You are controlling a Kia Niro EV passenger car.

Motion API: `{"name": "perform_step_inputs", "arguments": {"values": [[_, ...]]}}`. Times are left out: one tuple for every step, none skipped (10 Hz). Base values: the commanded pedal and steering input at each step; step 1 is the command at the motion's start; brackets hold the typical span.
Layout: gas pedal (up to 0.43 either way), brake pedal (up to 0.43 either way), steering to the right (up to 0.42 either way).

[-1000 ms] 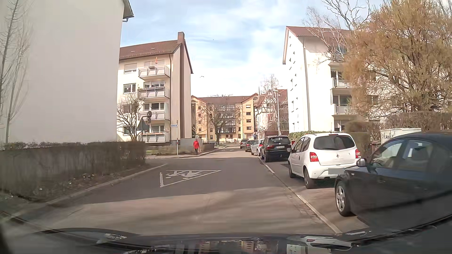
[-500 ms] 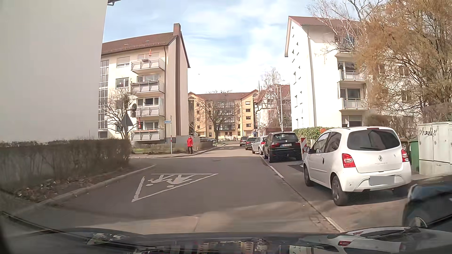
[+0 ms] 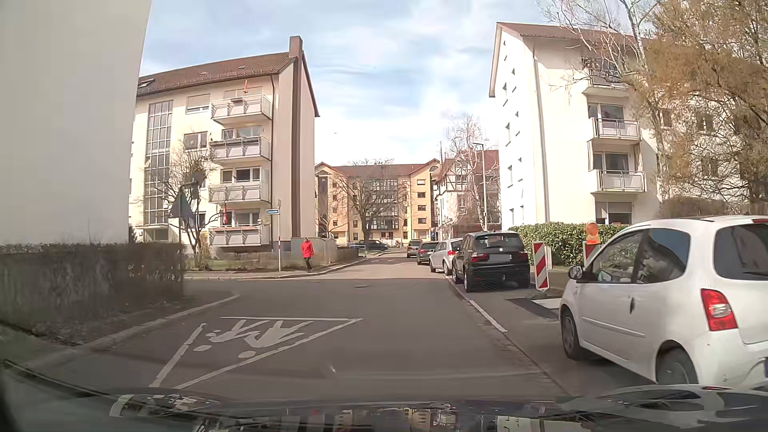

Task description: Follow the waypoints while adhering to traffic rules and regulations

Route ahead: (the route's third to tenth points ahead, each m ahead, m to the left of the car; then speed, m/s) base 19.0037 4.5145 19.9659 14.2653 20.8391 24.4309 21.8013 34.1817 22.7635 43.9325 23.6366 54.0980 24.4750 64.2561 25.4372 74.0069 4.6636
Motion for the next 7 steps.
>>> {"name": "perform_step_inputs", "arguments": {"values": [[0.0,0.0,0.006],[0.0,0.024,0.005],[0.0,0.073,0.005],[0.0,0.11,0.005],[0.0,0.165,0.005],[0.0,0.183,0.004],[0.0,0.183,0.004]]}}
